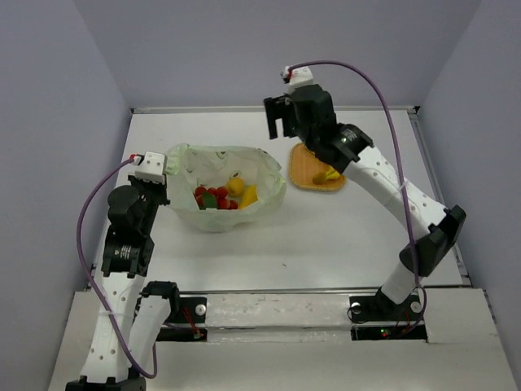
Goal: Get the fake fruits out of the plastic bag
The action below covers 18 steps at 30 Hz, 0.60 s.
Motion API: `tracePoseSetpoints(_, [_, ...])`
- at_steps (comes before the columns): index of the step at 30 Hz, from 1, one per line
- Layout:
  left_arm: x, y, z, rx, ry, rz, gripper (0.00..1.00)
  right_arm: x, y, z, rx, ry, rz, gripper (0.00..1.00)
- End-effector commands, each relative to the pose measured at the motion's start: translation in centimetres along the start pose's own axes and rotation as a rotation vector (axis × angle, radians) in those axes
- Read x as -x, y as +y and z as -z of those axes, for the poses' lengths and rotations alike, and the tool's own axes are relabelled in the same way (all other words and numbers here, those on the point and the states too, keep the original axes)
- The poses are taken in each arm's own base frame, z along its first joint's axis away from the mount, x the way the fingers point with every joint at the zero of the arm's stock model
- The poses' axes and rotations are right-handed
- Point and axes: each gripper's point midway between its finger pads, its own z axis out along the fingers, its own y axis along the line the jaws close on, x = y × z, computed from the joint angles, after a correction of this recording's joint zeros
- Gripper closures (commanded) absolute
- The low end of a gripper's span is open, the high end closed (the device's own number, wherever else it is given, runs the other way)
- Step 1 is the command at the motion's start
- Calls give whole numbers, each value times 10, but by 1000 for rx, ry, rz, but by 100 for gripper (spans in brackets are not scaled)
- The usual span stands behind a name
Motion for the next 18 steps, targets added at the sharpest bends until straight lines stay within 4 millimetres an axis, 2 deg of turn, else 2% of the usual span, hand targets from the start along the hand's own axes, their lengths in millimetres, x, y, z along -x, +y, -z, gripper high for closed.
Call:
tracePoseSetpoints(1, [6,-4,3,-25,-48,-34,100,79,120,87,359,-303,-136,17])
tracePoseSetpoints(2, [6,-4,5,-24,-56,-43,100,81,143,98,432,-328,-150,19])
tracePoseSetpoints(3, [5,-3,6,-25,-60,-62,100,69,176,109,532,-316,-157,21])
tracePoseSetpoints(4, [5,-4,7,-25,-63,-68,100,73,193,115,602,-346,-172,24])
tracePoseSetpoints(5, [6,-3,9,-21,-67,-73,100,63,215,123,711,-323,-157,26])
tracePoseSetpoints(6, [4,-3,9,-22,-64,-74,100,45,235,114,747,-267,-170,29])
tracePoseSetpoints(7, [5,-3,10,-24,-66,-74,100,31,248,113,777,-222,-167,38])
tracePoseSetpoints(8, [5,-3,10,-23,-66,-73,100,18,256,109,796,-181,-164,41])
tracePoseSetpoints(9, [5,-4,10,-27,-62,-73,100,-3,266,99,806,-116,-172,45])
tracePoseSetpoints(10, [4,-4,11,-27,-62,-73,100,-17,270,94,806,-79,-169,45])
tracePoseSetpoints(11, [4,-4,12,-27,-61,-74,100,-42,274,87,804,-23,-152,53])
tracePoseSetpoints(13, [3,-5,13,-30,-61,-80,100,-69,277,76,788,36,-140,59])
tracePoseSetpoints(14, [3,-6,15,-37,-65,-88,100,-95,279,66,771,86,-119,63])
tracePoseSetpoints(16, [-2,-8,15,-49,-55,-99,100,-118,285,60,766,125,-89,70])
tracePoseSetpoints(17, [-4,-9,17,-57,-52,-114,100,-137,286,49,740,152,-63,74])
tracePoseSetpoints(18, [-7,-10,17,-65,-46,-123,100,-147,285,43,719,167,-50,74])
